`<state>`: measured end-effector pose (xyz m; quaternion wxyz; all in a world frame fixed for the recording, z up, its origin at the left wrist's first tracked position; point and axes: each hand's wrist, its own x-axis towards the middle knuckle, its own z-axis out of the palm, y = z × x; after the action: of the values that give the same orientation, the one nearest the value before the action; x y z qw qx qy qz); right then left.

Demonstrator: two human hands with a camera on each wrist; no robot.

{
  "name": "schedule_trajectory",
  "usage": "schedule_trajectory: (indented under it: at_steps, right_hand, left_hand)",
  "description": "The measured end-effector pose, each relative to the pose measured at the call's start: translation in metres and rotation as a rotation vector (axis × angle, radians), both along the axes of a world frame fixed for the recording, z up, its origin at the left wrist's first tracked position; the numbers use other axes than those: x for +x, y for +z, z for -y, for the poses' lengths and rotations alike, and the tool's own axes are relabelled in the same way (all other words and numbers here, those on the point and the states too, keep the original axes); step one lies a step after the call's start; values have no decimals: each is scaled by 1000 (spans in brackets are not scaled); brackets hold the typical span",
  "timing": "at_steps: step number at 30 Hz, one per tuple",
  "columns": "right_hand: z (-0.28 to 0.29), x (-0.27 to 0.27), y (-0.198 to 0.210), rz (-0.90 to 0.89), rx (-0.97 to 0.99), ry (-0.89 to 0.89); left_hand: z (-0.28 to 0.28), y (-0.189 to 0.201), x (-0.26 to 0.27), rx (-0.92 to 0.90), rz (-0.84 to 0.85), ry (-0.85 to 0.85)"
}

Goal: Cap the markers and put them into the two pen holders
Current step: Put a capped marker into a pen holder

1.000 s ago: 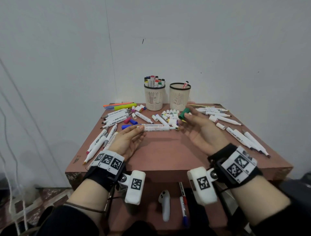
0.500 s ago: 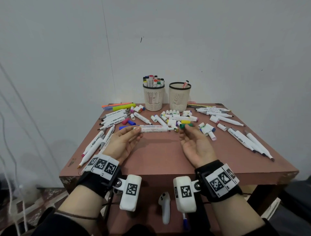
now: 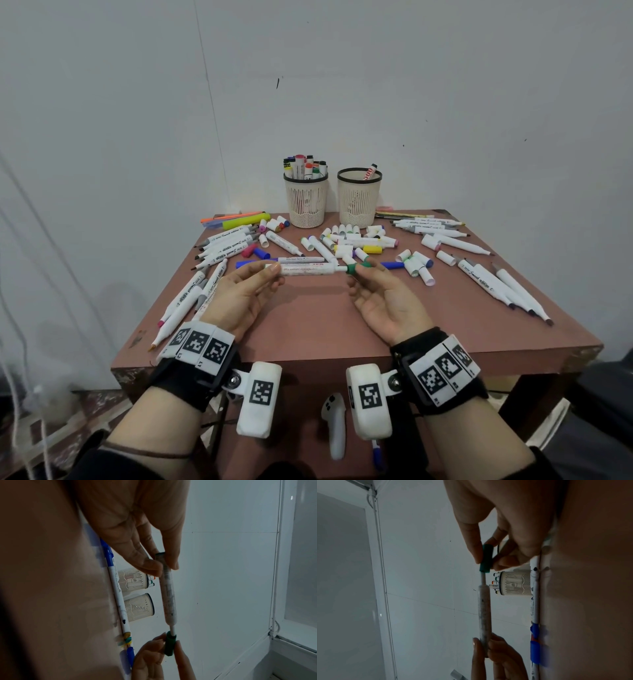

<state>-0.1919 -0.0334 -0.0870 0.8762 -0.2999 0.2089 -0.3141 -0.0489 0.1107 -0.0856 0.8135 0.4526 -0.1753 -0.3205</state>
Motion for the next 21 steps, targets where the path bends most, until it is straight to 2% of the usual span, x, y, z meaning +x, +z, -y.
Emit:
schedule_trajectory:
  at_steps: [10,14,21]
  right_hand:
    - [0,1,-4,-53,-88,3]
    - [-1,5,-8,-116,-209,-35]
    - [-5,8,-12,-251,-397,-78]
  left_hand:
    - [2,-5,-2,56,68,-34]
    - [3,-7,-6,135,176,-29]
    - [6,-9,-6,237,198,-16]
